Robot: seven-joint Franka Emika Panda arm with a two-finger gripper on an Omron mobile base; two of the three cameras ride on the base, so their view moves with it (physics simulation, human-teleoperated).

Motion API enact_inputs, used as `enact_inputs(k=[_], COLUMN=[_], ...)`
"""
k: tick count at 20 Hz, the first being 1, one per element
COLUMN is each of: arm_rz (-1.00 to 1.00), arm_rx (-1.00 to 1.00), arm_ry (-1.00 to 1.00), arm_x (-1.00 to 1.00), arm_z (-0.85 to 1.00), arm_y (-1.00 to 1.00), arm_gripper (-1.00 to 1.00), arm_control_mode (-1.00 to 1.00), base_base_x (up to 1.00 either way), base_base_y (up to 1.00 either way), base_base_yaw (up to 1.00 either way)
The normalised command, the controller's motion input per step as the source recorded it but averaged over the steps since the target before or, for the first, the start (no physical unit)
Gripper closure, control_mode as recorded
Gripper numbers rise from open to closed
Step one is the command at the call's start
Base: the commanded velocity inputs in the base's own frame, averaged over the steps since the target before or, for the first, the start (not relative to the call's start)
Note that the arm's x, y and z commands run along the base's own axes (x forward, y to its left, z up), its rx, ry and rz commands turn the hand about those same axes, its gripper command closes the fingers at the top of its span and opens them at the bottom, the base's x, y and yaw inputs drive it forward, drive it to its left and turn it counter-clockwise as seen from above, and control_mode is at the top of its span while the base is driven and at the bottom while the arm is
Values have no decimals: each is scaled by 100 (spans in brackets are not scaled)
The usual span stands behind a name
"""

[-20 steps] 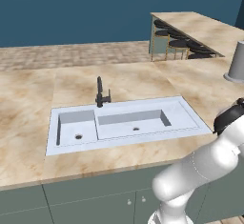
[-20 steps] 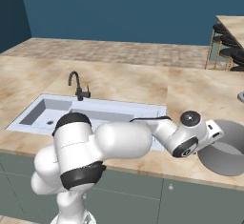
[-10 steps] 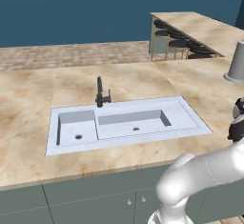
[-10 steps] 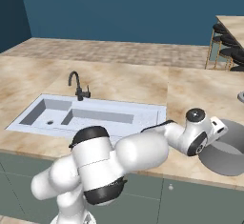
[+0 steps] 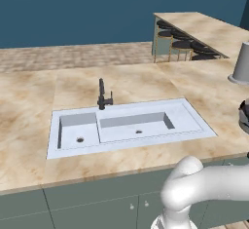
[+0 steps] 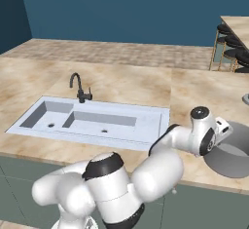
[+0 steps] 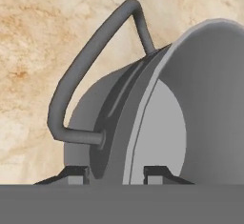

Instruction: Place the pot in the left basin and the mug in the right basin of the sink.

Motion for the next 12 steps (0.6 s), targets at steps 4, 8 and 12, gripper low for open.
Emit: enact_inputs(k=[4, 8, 12], arm_rz=[2, 2, 2], arm_rx=[0, 2, 0], arm_ry=[0, 0, -5], arm_x=[0, -10, -16], arm_z=[-9, 3, 48], arm_y=[0, 15, 40], arm_gripper=[100, 100, 100], arm_control_mode=[-100, -100, -100], base_base_x=[0, 0, 0], base_base_y=[0, 0, 0], base_base_yaw=[0, 0, 0])
